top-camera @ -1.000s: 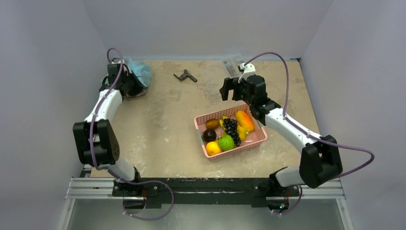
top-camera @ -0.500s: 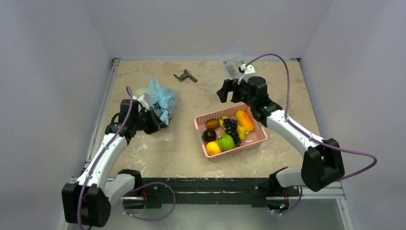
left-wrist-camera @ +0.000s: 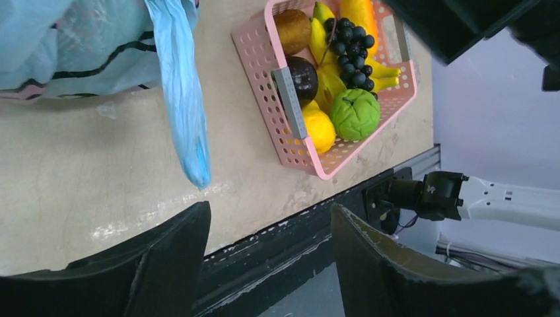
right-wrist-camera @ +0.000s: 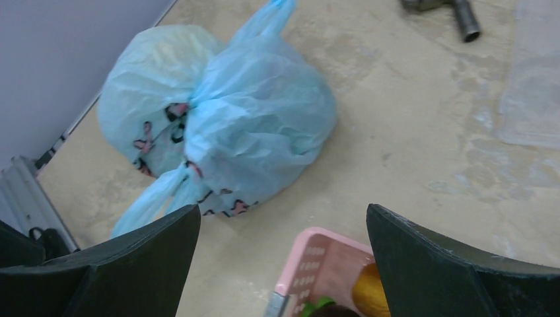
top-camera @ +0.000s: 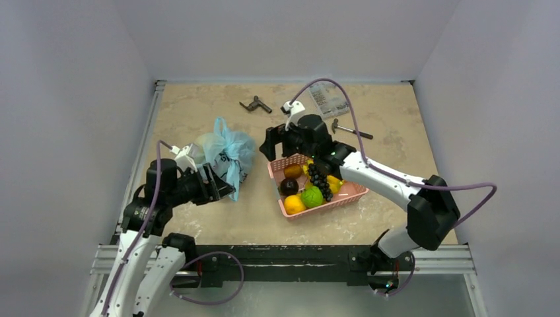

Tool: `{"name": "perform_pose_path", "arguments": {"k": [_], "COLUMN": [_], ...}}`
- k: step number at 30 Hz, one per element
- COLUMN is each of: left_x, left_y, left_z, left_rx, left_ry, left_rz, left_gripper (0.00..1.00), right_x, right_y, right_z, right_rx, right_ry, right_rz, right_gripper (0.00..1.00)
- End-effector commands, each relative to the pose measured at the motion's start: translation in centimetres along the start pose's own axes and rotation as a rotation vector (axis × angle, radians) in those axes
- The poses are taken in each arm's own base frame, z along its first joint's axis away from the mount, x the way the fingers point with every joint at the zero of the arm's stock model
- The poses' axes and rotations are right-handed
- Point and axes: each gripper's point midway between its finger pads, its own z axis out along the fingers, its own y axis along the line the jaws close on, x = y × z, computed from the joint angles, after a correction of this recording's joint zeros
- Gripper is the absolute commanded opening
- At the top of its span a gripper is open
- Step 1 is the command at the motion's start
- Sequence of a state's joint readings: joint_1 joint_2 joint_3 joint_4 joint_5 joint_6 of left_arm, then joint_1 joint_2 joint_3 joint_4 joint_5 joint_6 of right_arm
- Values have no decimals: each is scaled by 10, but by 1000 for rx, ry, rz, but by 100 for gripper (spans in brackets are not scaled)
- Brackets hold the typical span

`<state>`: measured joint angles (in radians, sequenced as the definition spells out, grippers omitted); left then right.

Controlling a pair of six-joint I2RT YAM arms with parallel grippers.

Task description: Take the fake fruits out of the plastic bag

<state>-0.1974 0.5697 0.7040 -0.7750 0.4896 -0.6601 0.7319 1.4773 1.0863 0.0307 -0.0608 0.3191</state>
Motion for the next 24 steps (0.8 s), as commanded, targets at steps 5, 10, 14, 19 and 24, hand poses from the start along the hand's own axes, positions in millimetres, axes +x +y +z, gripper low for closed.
{"name": "perform_pose_path", "arguments": {"k": [5, 10, 14, 19, 24], "left_x": [-80, -141, -165, -173, -151], "left_y": [-8, 6, 31, 50, 68], "left_z": [-46, -21, 20, 53, 74], "left_rx": [-245, -392, -449, -438, -357], "left_ry": [-198, -245, -127, 7, 88], "left_rz": [218, 296, 244, 210, 179], "left_gripper": [72, 71, 72, 69, 42], "right_x": [-19, -21, -18, -6, 7], "right_y": [96, 103, 104, 107, 103], "right_z": [33, 43, 43, 51, 70], "right_rx": [-132, -138, -159, -171, -149], "right_ry": [-51, -108, -130, -91, -49], "right_rz": [23, 175, 232, 242, 212], "right_gripper": [99, 97, 87, 77, 71]}}
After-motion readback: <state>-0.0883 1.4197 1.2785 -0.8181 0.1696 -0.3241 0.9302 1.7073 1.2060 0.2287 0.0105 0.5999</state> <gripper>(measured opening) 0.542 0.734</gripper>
